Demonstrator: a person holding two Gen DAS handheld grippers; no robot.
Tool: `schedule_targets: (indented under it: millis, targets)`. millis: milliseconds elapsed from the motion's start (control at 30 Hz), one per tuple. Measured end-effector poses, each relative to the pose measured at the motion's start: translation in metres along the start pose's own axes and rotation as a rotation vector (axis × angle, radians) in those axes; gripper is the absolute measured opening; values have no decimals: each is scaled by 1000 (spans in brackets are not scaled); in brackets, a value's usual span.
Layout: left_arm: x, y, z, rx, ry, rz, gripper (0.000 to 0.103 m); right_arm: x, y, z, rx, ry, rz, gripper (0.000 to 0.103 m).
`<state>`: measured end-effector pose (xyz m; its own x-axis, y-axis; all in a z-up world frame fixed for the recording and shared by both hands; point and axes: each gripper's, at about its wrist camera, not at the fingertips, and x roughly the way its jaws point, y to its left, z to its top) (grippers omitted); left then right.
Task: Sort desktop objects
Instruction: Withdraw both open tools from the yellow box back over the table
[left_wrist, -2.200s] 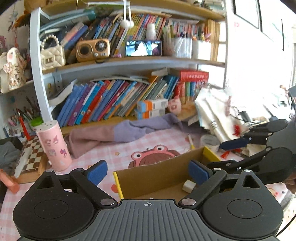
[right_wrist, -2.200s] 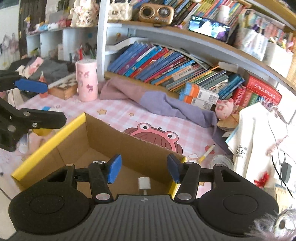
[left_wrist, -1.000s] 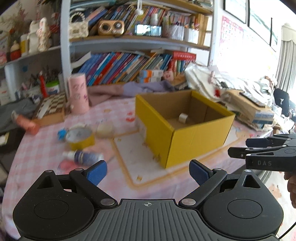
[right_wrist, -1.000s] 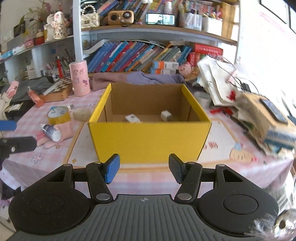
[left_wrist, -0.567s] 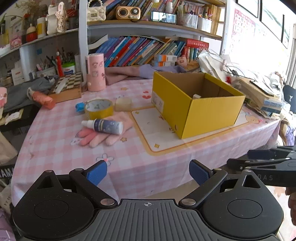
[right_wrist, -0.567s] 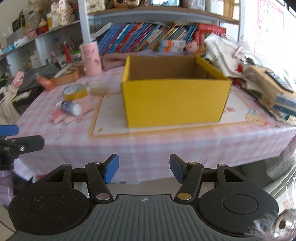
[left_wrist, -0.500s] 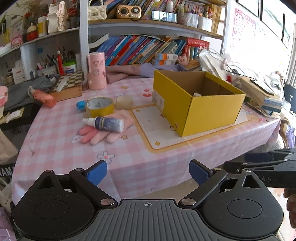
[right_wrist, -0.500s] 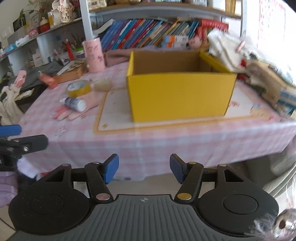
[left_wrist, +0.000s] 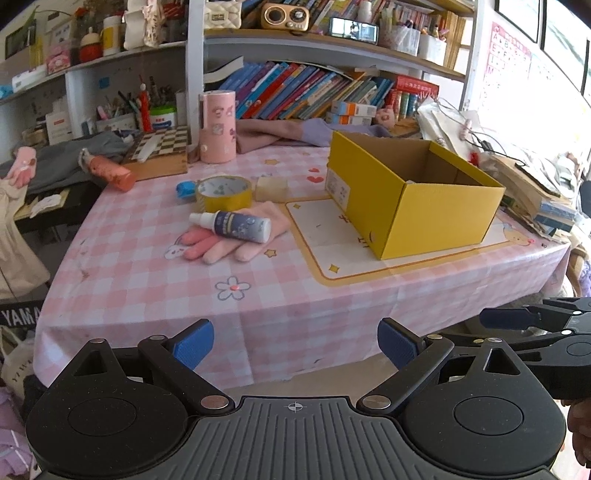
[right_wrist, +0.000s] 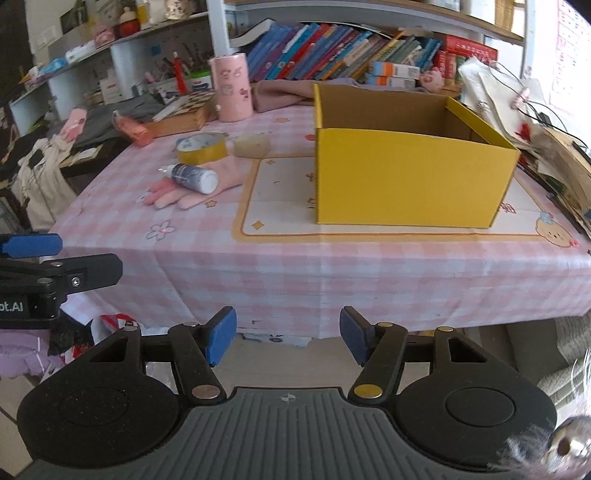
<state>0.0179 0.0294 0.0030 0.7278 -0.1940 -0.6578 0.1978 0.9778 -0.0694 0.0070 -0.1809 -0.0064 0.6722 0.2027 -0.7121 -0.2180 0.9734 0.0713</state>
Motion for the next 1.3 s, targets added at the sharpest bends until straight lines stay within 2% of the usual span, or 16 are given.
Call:
schedule_targets:
  millis: [233, 733, 1300]
  targets:
    - [-6, 4, -3, 7, -1, 19, 97, 2, 13, 2, -36, -1, 30, 60]
    - [-16, 30, -4, -55, -18, 88, 97, 12, 43, 14, -126, -25, 95, 61]
    - [1, 30, 6, -58, 1, 69, 97, 20, 39, 23, -138, -35, 80, 62]
